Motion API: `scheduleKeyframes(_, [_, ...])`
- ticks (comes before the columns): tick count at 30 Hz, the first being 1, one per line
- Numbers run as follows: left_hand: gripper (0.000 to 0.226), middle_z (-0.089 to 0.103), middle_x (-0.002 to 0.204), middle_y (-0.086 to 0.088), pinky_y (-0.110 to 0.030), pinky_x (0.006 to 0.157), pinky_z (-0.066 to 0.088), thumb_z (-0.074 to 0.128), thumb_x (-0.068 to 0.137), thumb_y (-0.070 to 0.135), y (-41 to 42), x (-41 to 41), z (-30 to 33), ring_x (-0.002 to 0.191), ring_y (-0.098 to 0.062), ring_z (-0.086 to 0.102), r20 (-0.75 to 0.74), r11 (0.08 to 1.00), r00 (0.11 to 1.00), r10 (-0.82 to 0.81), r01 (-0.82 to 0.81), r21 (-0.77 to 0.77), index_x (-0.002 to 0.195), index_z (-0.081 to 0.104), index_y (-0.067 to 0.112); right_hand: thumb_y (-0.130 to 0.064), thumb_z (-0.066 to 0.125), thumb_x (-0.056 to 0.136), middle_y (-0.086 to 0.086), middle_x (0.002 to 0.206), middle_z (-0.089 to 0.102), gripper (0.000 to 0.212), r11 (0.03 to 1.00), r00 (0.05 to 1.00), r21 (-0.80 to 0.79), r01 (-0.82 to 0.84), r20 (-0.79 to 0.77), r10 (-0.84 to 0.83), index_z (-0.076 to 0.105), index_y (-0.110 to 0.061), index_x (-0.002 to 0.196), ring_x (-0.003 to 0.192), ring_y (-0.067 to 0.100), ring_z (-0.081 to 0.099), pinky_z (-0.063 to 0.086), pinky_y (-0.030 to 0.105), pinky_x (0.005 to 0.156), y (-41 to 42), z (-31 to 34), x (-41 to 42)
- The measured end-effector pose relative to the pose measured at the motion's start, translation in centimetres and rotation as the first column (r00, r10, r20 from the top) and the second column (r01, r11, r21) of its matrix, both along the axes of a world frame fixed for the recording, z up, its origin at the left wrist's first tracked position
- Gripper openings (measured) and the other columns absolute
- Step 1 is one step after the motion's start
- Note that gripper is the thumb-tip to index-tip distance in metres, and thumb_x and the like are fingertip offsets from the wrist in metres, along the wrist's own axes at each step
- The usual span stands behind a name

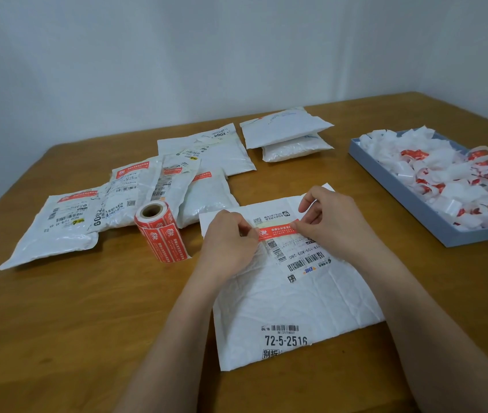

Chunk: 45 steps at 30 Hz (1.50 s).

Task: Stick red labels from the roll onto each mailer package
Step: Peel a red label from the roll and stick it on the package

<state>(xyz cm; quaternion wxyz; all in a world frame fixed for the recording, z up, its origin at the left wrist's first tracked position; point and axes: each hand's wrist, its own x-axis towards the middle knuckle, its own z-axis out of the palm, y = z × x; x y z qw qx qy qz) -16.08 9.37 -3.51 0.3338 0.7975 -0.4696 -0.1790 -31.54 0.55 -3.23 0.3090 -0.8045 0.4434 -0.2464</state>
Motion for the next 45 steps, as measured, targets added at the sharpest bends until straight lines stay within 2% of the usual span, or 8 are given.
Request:
scheduleKeyframes(11, [0.018,0.058,0.093,-0.002,-0.019,0.060,0.038,0.063,0.089,0.015,-0.2,0.1,-0.7,0.072,-0.009,0.053,0.037,0.999,0.999,0.009,-0.007,-0.031,0.072,0.063,0.014,-0.018,0.079,0.077,-0.006,0.070,0.066,0.025,1.000,1.000,-0.002,-0.002,0.027,0.002,0.054,-0.021,0.083,0.060,0.003,0.062,0.050,0.024,0.059,-0.2,-0.1,-0.1])
scheduleKeyframes(15, [0.020,0.050,0.089,0.003,-0.026,0.072,0.041,0.063,0.089,0.014,-0.2,0.0,-0.8,0.078,-0.010,0.051,0.054,0.999,0.998,0.009,-0.007,-0.038,0.069,0.060,0.014,-0.021,0.078,0.078,-0.008,0.071,0.066,0.025,1.000,1.000,-0.010,-0.007,-0.008,0.006,0.055,-0.021,0.086,0.064,0.003,0.063,0.049,0.024,0.059,-0.2,-0.2,0.0])
scheduleKeyframes(23, [0.024,0.045,0.080,0.009,-0.025,0.072,0.040,0.066,0.086,0.013,0.1,-0.5,-0.5,0.078,-0.009,0.048,0.040,0.999,0.999,0.027,-0.025,-0.044,0.064,0.057,0.013,-0.021,0.077,0.081,-0.006,0.072,0.066,0.024,1.000,0.999,-0.006,-0.017,-0.052,0.017,0.055,-0.020,0.090,0.067,0.006,0.062,0.043,0.024,0.058,0.1,0.0,0.2])
scheduleKeyframes(29, [0.024,0.066,0.076,-0.017,-0.039,0.070,0.049,0.068,0.083,0.011,0.0,-0.8,-0.3,0.073,-0.019,0.058,0.030,0.997,0.998,0.054,-0.053,-0.053,0.065,0.065,-0.005,-0.030,0.075,0.082,-0.009,0.076,0.067,0.026,0.998,0.986,-0.058,-0.002,-0.165,-0.008,0.054,-0.025,0.097,0.072,0.006,0.062,0.047,0.026,0.061,0.3,0.2,0.3])
scheduleKeyframes(32, [0.025,0.067,0.073,-0.020,-0.043,0.072,0.050,0.070,0.082,0.011,0.0,-0.7,-0.4,0.075,-0.022,0.061,0.019,0.996,0.998,0.055,-0.054,-0.066,0.065,0.065,-0.007,-0.038,0.073,0.082,-0.013,0.079,0.067,0.027,0.990,0.967,-0.140,0.013,-0.252,-0.048,0.052,-0.032,0.098,0.082,0.005,0.059,0.042,0.027,0.064,0.3,0.3,0.3])
scheduleKeyframes(37, [0.030,0.064,0.071,-0.025,-0.042,0.064,0.048,0.071,0.081,0.011,0.0,-0.8,-0.4,0.059,-0.022,0.047,0.012,0.997,0.999,0.046,-0.045,-0.065,0.061,0.060,-0.009,-0.043,0.071,0.081,-0.017,0.075,0.065,0.026,0.963,0.956,-0.269,0.031,-0.274,-0.107,0.055,-0.033,0.100,0.099,0.008,0.053,0.035,0.029,0.074,0.2,0.0,0.4])
scheduleKeyframes(41, [0.036,0.049,0.065,-0.013,-0.028,0.055,0.033,0.073,0.078,0.010,0.4,-0.6,0.1,0.059,-0.018,0.039,-0.026,0.995,0.996,0.083,-0.085,-0.047,0.057,0.044,0.010,-0.046,0.070,0.080,-0.018,0.078,0.068,0.029,0.948,0.952,-0.315,0.046,-0.275,-0.138,0.057,-0.034,0.102,0.105,0.009,0.051,0.033,0.030,0.078,0.0,-0.2,0.4])
scheduleKeyframes(45, [0.038,0.050,0.066,-0.011,-0.029,0.057,0.035,0.074,0.079,0.011,0.4,-0.4,0.1,0.057,-0.016,0.041,-0.026,0.996,0.997,0.079,-0.080,-0.049,0.057,0.043,0.012,-0.050,0.069,0.079,-0.018,0.080,0.069,0.029,0.924,0.940,-0.379,0.059,-0.290,-0.179,0.058,-0.034,0.102,0.108,0.010,0.048,0.030,0.031,0.082,0.0,-0.3,0.5])
